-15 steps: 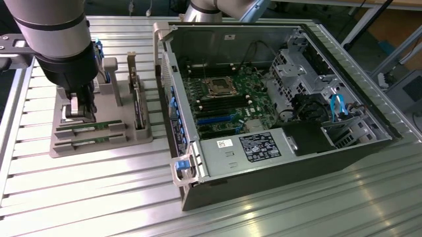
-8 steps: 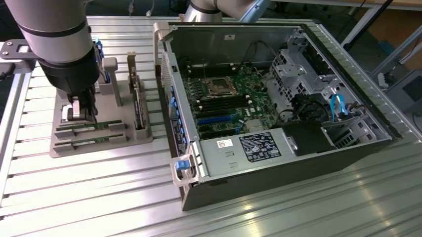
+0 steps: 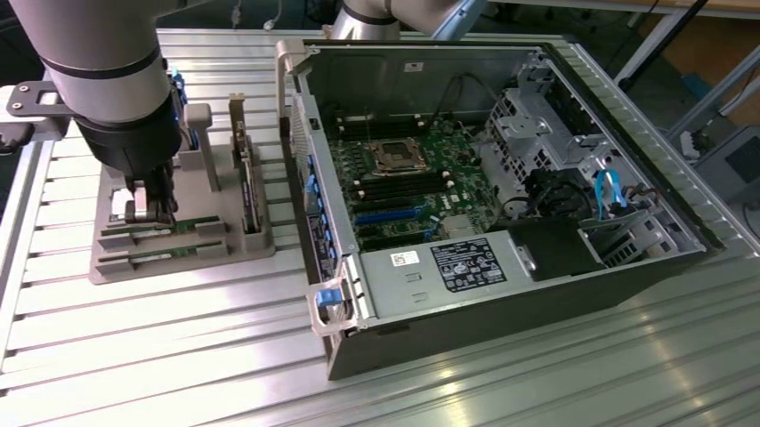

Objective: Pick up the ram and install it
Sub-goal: 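Pick up the ram and move it above insertion slot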

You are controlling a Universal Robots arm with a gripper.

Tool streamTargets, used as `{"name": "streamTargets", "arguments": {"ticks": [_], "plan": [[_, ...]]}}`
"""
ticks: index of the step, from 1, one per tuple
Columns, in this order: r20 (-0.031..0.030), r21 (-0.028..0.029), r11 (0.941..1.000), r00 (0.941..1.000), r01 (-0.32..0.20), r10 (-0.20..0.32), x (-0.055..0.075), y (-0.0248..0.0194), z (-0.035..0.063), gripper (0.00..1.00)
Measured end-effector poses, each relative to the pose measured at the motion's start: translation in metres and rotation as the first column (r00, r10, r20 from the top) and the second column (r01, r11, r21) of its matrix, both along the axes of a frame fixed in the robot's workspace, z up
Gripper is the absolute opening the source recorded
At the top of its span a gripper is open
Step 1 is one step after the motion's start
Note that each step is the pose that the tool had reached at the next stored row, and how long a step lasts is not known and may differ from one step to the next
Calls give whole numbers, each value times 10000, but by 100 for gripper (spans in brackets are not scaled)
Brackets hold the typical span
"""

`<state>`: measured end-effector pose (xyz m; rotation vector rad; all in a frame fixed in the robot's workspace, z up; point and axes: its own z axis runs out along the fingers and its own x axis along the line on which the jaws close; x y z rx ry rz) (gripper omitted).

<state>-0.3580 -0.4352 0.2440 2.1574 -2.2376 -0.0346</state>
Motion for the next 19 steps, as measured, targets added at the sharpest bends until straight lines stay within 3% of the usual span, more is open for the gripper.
{"name": "streamTargets", "arguments": {"ticks": [10,13,19], "plan": [[0,0,10000,10000,3,-3,-1,-3,-55,30],[0,0,10000,10000,0,0,-1,-29,-54,30],[-1,-1,10000,10000,0,0,-6,-124,-54,30]]}}
